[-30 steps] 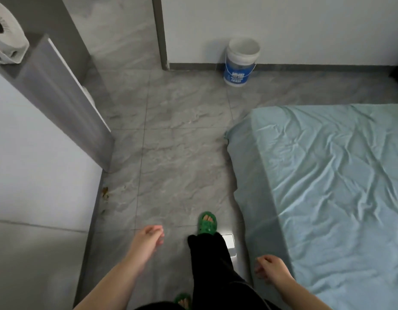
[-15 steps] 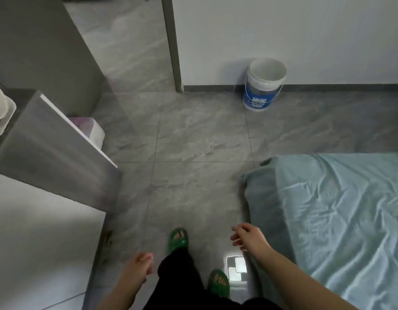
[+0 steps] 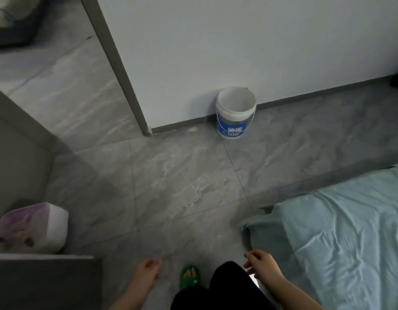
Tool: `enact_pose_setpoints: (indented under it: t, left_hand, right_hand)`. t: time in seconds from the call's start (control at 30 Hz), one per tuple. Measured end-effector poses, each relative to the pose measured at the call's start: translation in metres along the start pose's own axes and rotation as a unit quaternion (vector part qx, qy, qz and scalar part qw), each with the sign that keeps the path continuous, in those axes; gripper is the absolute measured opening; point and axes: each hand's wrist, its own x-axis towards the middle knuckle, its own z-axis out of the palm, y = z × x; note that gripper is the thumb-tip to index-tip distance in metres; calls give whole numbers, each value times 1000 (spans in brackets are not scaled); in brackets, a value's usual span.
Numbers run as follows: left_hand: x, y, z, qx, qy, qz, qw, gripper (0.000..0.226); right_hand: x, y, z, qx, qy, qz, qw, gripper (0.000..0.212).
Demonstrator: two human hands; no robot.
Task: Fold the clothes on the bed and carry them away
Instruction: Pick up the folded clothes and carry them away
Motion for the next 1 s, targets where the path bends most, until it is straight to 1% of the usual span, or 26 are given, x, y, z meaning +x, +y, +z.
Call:
enact_pose_setpoints:
  t: [0.07, 0.13, 0.2, 0.27, 0.43, 0.5, 0.6, 0.7, 0.83, 0.9, 1.0]
  left_hand:
    - [24, 43, 10, 2, -9, 17, 1000, 9]
    - [49, 85, 26, -14, -18, 26, 999, 14]
    - [74, 127, 45, -18, -28, 24, 999, 16]
    - [96, 165, 67, 2, -37, 32, 999, 14]
    - [137, 254, 120, 65, -50, 52, 995, 6]
    - [148, 286, 138, 91, -44, 54, 993, 6]
    - [169, 344, 174, 115, -57, 62, 990, 5]
    - [190, 401, 219, 143, -88, 64, 984, 7]
    - [226, 476, 283, 195, -125, 76, 970, 9]
    - [249, 513, 320, 232, -147, 89, 958, 9]
    - [274, 568, 377, 301, -183, 119, 928, 9]
  right_hand:
    - [14, 0, -13, 14, 28, 33, 999, 22]
    - [28, 0, -29, 30, 58, 72, 995, 26]
    - [45, -4, -47, 44, 72, 106, 991, 26]
    - [69, -17, -66, 44, 78, 127, 988, 26]
    - [145, -79, -118, 71, 69, 112, 989, 29]
    - [169, -112, -138, 83, 64, 104, 989, 24]
    - [212, -166, -179, 139, 81, 78, 984, 20]
    - [253, -214, -228, 213, 127, 66, 966, 19]
    - [299, -254, -288, 272, 167, 72, 945, 15]
    - [324, -266, -313, 303, 191, 84, 930, 15]
    - [353, -279, -345, 326, 216, 105, 915, 16]
